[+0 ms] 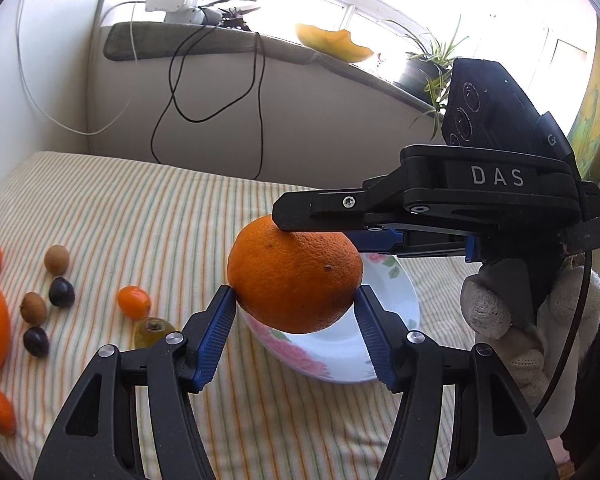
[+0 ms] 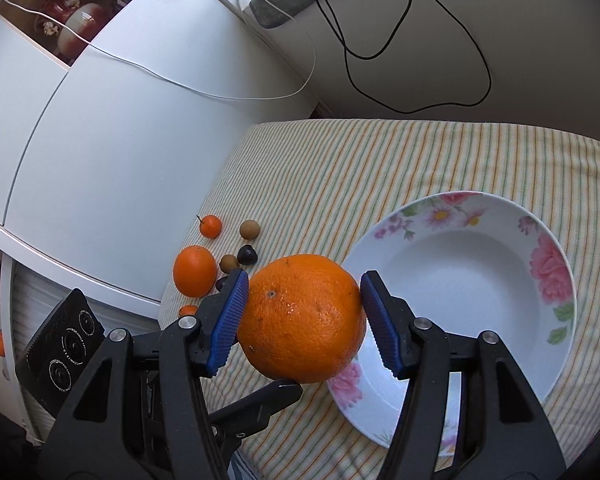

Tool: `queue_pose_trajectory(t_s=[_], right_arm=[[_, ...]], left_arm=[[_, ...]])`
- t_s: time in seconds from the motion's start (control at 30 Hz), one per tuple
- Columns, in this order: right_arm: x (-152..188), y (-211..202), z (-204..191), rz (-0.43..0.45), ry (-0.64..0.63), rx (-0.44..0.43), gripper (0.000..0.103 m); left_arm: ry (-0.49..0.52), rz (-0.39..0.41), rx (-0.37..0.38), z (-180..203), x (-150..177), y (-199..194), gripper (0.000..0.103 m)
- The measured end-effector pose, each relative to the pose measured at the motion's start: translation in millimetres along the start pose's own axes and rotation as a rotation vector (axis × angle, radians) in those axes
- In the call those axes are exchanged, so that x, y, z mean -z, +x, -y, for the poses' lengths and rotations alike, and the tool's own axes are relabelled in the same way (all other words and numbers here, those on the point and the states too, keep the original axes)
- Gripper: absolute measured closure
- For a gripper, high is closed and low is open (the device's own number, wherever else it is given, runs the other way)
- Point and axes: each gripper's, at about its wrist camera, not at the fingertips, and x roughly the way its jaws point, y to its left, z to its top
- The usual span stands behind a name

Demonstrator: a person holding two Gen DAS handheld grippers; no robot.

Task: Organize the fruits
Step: 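Lift the large orange with the right tool and carry it over the plate, then lower the orange onto the plate and open the right tool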

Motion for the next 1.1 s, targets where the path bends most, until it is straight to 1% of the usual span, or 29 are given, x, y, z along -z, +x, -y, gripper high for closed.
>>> queue_pose_trajectory(t_s=[0.2,0.5,0.7,0.87,0.93,0.97,1.0,1.03,1.1], right_arm=[[-3,-10,26,0.027,0.038,0.026,0.042],[-7,-9,55,0.048,0.09,0.073,0.042],[-9,-7,65,0.055,0.096,0.114,0.042],[-10,-7,70,0.051,0.09,0.133,0.042],[-11,-6,70,0.051,0.086,0.146,0.042],[-11,-6,70,0.05,0.087,0.145,0.041],[-10,-5,70,0.051,0.091,0.123,0.041],[-10,-6,69,0.052,0.094,0.114,0.04],[-8,-7,63,0.063,0.07,0.148,0.032]], left_arm=[[0.014,-0.024,0.033,13,-4,20,0.042],[0.042,-0.079,0.062,20,-11,49,0.042],[0.081,-0.097,0.058,26,-12,60,0.042],[0.109,-0.104,0.041,29,-12,65,0.042],[0.131,-0.083,0.022,33,-12,62,0.042],[0.137,-0.084,0.02,34,-14,62,0.042],[0.139,-0.088,0.026,34,-15,61,0.042],[0.148,-0.089,0.021,35,-15,60,0.041],[0.16,-0.086,0.003,36,-13,57,0.039]])
